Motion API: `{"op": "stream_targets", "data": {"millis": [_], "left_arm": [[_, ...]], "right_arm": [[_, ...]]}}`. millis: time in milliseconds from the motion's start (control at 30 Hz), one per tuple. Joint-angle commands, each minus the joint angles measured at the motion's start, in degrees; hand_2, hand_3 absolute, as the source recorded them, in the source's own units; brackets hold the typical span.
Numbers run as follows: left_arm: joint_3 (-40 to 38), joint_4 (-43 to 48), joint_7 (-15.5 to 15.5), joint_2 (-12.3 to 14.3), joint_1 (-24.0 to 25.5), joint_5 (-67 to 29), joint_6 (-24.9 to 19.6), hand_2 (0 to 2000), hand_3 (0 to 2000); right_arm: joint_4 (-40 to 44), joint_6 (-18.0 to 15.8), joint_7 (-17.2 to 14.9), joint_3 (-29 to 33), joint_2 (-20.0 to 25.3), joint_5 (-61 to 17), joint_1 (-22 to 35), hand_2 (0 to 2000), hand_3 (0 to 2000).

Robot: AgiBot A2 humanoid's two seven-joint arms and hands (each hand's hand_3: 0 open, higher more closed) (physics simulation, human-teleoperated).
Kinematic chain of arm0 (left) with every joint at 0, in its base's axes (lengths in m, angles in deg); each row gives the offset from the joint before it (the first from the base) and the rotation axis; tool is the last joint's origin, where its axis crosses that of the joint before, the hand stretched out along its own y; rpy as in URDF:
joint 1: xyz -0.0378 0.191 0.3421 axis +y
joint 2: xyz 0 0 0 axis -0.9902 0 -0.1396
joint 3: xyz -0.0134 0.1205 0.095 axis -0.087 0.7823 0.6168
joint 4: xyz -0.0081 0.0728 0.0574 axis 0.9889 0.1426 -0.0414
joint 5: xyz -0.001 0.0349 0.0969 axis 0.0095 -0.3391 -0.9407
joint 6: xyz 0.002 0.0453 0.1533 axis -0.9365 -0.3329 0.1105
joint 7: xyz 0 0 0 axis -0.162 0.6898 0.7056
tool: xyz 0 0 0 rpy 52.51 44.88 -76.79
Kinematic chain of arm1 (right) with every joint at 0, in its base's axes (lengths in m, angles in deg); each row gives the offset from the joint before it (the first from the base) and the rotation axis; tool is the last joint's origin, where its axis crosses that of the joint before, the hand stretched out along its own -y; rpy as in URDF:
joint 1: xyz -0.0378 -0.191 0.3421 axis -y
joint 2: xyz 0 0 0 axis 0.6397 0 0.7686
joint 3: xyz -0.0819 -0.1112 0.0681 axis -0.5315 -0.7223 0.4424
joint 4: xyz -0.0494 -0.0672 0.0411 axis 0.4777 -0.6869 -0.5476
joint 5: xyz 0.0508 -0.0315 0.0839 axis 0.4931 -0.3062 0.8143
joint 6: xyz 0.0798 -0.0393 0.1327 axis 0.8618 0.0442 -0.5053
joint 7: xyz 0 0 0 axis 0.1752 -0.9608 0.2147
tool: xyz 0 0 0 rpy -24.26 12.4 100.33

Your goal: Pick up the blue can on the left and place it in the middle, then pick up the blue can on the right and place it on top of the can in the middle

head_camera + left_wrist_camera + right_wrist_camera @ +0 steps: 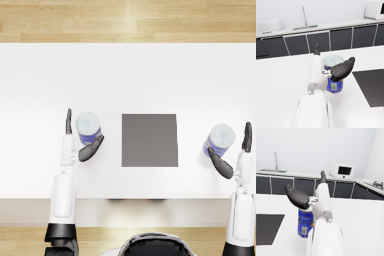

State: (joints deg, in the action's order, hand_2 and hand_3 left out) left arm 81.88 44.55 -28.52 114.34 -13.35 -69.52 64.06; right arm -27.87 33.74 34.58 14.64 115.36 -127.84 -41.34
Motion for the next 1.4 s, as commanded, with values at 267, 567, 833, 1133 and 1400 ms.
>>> {"op": "stream_targets", "data": {"millis": [267, 567, 833, 1133, 1400], "left_arm": [[1.8, -12.6, 0.0, 1.8, -3.7, -0.1, 0.0, 0, 0], [2.9, -19.6, 0.0, 3.3, -5.7, -0.1, 0.2, 0, 0], [1.7, -23.9, 0.0, 4.4, -8.1, -0.1, 0.1, 0, 0], [0.6, -27.7, -0.2, 5.5, -10.2, 0.0, 0.0, 0, 0], [1.2, -15.1, -0.3, 5.7, -7.1, -0.1, -1.7, 2000, 1520]], "right_arm": [[16.6, 0.0, 0.0, -2.3, 0.9, 0.0, 3.5, 0, 0], [27.0, 0.0, 0.0, -5.6, 2.3, 0.0, 7.8, 0, 0], [34.4, 0.2, 0.0, -6.2, 3.5, 0.0, 11.1, 0, 0], [40.2, -1.4, 0.2, -6.8, 4.4, 0.0, 13.9, 0, 0], [25.1, -9.7, 0.4, -7.6, 4.9, -0.1, 10.1, 2000, 1520]]}}
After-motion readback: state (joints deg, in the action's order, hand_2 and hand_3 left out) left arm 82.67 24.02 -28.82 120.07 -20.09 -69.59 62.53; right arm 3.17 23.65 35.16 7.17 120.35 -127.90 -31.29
